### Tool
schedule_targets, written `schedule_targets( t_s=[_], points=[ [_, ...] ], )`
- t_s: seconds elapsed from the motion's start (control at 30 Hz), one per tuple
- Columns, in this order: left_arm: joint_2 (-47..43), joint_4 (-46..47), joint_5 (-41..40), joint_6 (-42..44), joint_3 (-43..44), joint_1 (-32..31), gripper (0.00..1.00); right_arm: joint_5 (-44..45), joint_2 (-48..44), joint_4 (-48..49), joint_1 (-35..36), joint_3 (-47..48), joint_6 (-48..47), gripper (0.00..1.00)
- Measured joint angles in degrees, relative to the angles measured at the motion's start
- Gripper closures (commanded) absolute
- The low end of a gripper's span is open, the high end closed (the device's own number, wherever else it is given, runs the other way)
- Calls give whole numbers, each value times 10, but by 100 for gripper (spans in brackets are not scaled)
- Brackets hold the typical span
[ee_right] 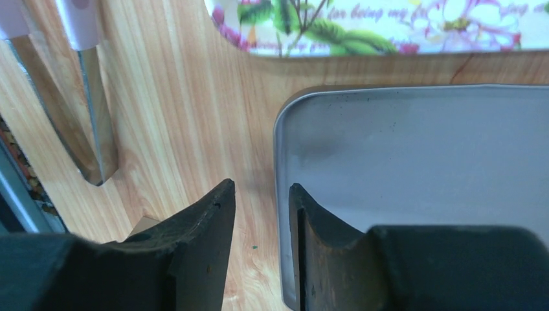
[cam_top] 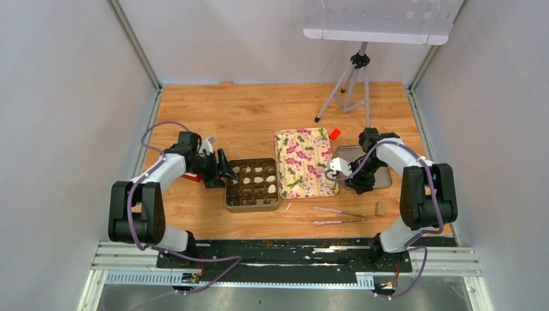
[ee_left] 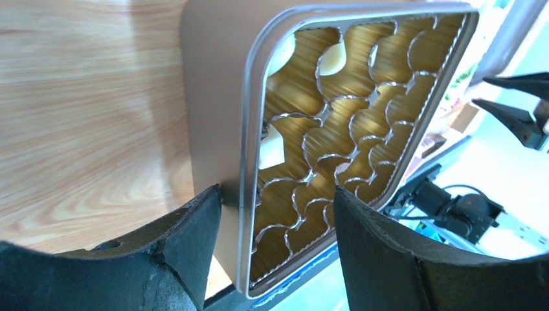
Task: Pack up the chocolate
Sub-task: Pick up the box lid from the center of the board.
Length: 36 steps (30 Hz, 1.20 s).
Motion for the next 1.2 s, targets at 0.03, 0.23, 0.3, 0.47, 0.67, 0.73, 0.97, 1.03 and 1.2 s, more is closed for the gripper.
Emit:
schedule_targets(
  t_s=[0.03, 0.23, 0.3, 0.47, 0.67, 0.73, 0.97, 1.03, 1.2],
  points=[
    [4, 4, 7, -3, 0, -8, 28, 3, 0, 6, 0, -4, 0, 66],
    [9, -6, 10, -6, 22, -22, 27, 14, 0, 37, 0, -21, 1, 80],
    [5, -19, -1, -3, 33, -19, 26, 17, 0, 46, 0, -29, 1, 88],
    [-23, -68, -45, 30, 62, 3, 26, 23, 1, 60, 0, -40, -1, 100],
    [-55, -78, -102, 124, 113, 12, 26, -1, -12, -24, 0, 35, 4, 100],
    [-69, -62, -107, 157, 120, 10, 26, -21, -37, -52, 0, 79, 6, 100],
    [-121, 24, -32, 280, 121, -26, 23, -133, -92, -183, 7, 229, 34, 100],
    [-151, 53, 10, 337, 120, -42, 22, -181, -88, -210, 16, 280, 68, 100],
    [-225, 113, 86, 429, 120, -62, 21, -352, -75, -205, 40, 381, 231, 100]
  ],
)
